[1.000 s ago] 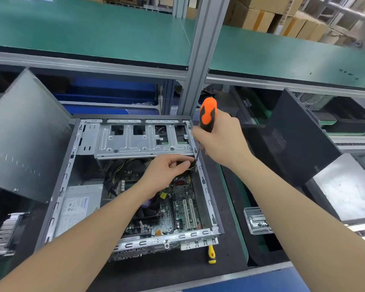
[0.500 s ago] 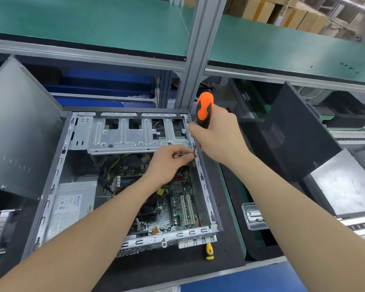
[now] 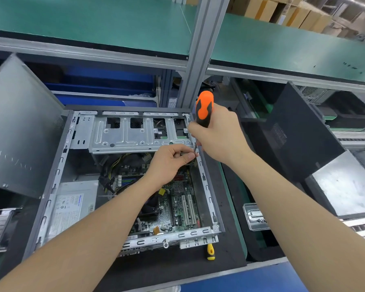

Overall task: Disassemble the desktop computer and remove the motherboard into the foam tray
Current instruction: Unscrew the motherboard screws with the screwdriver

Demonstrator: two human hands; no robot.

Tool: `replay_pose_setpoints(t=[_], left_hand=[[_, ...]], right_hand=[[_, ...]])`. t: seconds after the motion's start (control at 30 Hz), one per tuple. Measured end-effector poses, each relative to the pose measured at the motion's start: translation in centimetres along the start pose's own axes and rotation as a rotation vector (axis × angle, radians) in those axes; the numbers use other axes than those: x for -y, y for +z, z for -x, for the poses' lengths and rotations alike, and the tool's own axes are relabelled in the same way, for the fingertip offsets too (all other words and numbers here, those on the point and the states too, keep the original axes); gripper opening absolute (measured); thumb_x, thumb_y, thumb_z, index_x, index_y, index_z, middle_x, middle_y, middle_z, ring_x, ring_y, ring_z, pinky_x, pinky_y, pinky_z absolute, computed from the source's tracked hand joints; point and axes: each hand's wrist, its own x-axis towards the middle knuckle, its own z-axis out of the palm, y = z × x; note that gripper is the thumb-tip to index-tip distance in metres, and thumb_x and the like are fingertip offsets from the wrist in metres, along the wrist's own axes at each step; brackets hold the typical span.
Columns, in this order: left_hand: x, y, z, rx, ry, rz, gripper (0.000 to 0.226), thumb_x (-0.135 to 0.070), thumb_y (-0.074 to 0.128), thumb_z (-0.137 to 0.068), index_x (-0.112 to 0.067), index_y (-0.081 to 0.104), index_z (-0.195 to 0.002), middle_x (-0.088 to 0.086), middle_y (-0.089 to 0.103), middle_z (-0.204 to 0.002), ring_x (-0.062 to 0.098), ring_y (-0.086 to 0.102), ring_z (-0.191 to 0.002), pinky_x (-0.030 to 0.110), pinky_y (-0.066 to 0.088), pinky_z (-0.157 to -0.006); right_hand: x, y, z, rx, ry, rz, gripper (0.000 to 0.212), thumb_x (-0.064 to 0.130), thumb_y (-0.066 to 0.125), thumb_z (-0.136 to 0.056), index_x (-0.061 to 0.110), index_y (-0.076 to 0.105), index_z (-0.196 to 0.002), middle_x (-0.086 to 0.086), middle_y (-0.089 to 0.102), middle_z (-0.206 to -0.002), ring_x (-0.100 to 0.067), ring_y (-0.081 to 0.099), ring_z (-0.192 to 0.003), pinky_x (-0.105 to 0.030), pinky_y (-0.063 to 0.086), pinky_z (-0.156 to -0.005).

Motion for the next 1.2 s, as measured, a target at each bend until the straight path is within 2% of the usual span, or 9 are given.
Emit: replay_pose_setpoints(t=[0.27,0.47,0.73,0.83,0.93,1.0,1.07,1.13,1.2], left_hand=[[0.24,0.11,-0.11,-0.002,0.008,-0.002,0.021,-0.033,0.074,-0.094,-0.051,0.076,-0.084,-0.015,0.026,-0.054,0.006,0.028,-0.054,0.017,0.021,-0.052],[0.13,0.06,0.01,-0.009,-0.009,0.0,0.01,-0.029,0.074,-0.094,-0.038,0.076,-0.089,-0.015,0.026,-0.054,0.006,0.028,-0.053,0.015,0.022,-0.052],[-0.07,0.01,0.2,-0.009,-0.013,-0.009,0.013,-0.028,0.074,-0.094,-0.039,0.077,-0.088,-0.014,0.025,-0.054,0.006,0.028,-0.054,0.017,0.021,-0.052],[-0.08,0.08,0.17,-0.008,-0.003,-0.011,0.017,-0.028,0.075,-0.094,-0.041,0.078,-0.084,-0.014,0.025,-0.055,0.006,0.028,-0.054,0.016,0.02,-0.051],[0.1,0.11,0.21,-0.009,-0.003,-0.003,0.019,-0.028,0.076,-0.094,-0.045,0.078,-0.085,-0.013,0.025,-0.058,0.008,0.029,-0.056,0.019,0.02,-0.053],[0.31,0.14,0.23,-0.01,-0.003,-0.004,0.018,-0.029,0.075,-0.094,-0.046,0.077,-0.087,-0.012,0.024,-0.06,0.01,0.029,-0.058,0.022,0.02,-0.055],[0.44,0.11,0.23,-0.005,0.005,-0.003,0.015,-0.03,0.074,-0.095,-0.044,0.077,-0.091,-0.012,0.023,-0.06,0.011,0.028,-0.058,0.026,0.019,-0.058],[0.52,0.07,0.24,0.012,0.012,0.006,0.012,-0.03,0.072,-0.096,-0.041,0.078,-0.097,-0.011,0.023,-0.06,0.012,0.027,-0.06,0.03,0.019,-0.062],[0.47,-0.07,0.32,0.038,0.01,0.03,0.014,-0.027,0.07,-0.098,-0.034,0.079,-0.106,-0.013,0.026,-0.059,0.012,0.03,-0.06,0.029,0.027,-0.068]], right_hand=[[0.04,-0.02,0.08,0.011,0.02,0.003,0.025,0.017,0.062,-0.087,-0.005,0.051,-0.087,-0.026,0.066,-0.077,-0.041,0.065,-0.074,-0.051,0.055,-0.069],[0.13,-0.07,0.1,0.004,-0.005,0.002,0.025,0.016,0.063,-0.087,-0.004,0.049,-0.085,-0.027,0.061,-0.077,-0.042,0.066,-0.074,-0.051,0.054,-0.065],[-0.12,-0.12,0.13,0.019,-0.016,0.011,0.025,0.016,0.063,-0.087,-0.002,0.047,-0.082,-0.025,0.06,-0.075,-0.04,0.062,-0.072,-0.047,0.051,-0.063],[-0.26,-0.35,0.15,0.044,-0.03,0.011,0.025,0.016,0.064,-0.087,-0.002,0.048,-0.081,-0.025,0.061,-0.074,-0.039,0.057,-0.067,-0.045,0.049,-0.062],[-0.25,-0.41,0.28,0.067,-0.044,0.012,0.025,0.015,0.064,-0.086,-0.001,0.047,-0.077,-0.025,0.06,-0.071,-0.026,0.046,-0.058,-0.044,0.047,-0.059],[-0.35,-0.43,0.31,0.073,-0.038,0.002,0.024,0.014,0.064,-0.085,-0.001,0.047,-0.077,-0.025,0.06,-0.071,-0.031,0.049,-0.059,-0.044,0.047,-0.059],[-0.49,-0.44,0.27,0.077,-0.037,0.005,0.023,0.016,0.064,-0.085,0.001,0.048,-0.078,-0.023,0.062,-0.072,-0.037,0.06,-0.066,-0.044,0.05,-0.062],[-0.58,-0.44,0.1,0.095,-0.028,0.025,0.024,0.021,0.066,-0.087,0.005,0.05,-0.079,-0.018,0.065,-0.072,-0.035,0.063,-0.069,-0.042,0.053,-0.064],[-0.57,-0.68,-0.22,0.125,-0.023,0.062,0.028,0.027,0.07,-0.089,0.01,0.051,-0.078,-0.009,0.062,-0.067,-0.026,0.06,-0.063,-0.037,0.05,-0.06]])
